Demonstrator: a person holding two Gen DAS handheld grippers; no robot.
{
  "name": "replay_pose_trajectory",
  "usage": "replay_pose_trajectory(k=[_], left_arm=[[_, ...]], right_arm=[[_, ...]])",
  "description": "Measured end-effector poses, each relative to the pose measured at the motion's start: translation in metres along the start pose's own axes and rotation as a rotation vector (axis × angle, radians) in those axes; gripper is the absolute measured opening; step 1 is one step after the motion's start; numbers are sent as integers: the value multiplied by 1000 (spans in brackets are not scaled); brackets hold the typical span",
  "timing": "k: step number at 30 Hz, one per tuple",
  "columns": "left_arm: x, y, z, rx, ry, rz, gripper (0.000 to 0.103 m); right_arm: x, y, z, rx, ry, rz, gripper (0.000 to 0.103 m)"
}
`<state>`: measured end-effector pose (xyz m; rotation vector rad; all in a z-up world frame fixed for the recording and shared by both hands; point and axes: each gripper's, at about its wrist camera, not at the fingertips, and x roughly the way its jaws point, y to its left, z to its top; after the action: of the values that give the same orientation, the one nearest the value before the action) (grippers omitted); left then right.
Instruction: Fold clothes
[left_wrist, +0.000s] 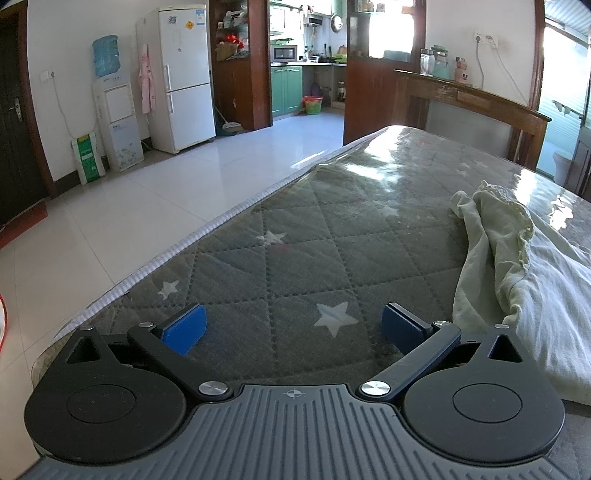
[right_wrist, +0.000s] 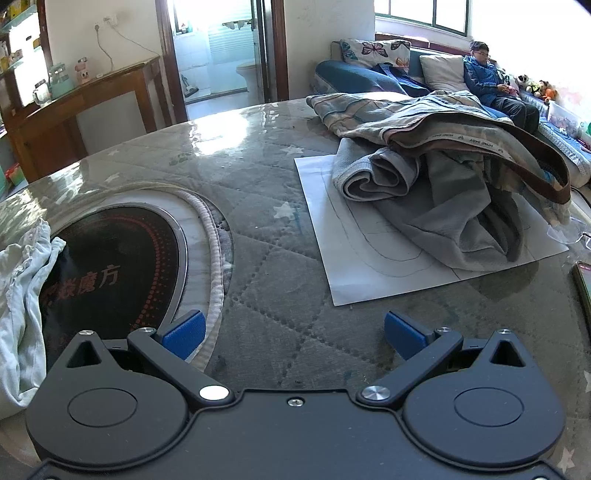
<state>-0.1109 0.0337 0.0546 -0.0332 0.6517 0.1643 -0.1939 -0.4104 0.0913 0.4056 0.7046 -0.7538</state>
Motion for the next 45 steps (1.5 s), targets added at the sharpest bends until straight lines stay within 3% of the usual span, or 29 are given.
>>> replay_pose_trajectory(k=[45], left_arm=[[2,-4,-1,-1,0,2,103]], right_arm=[[2,-6,1,7,-12,-66,103]])
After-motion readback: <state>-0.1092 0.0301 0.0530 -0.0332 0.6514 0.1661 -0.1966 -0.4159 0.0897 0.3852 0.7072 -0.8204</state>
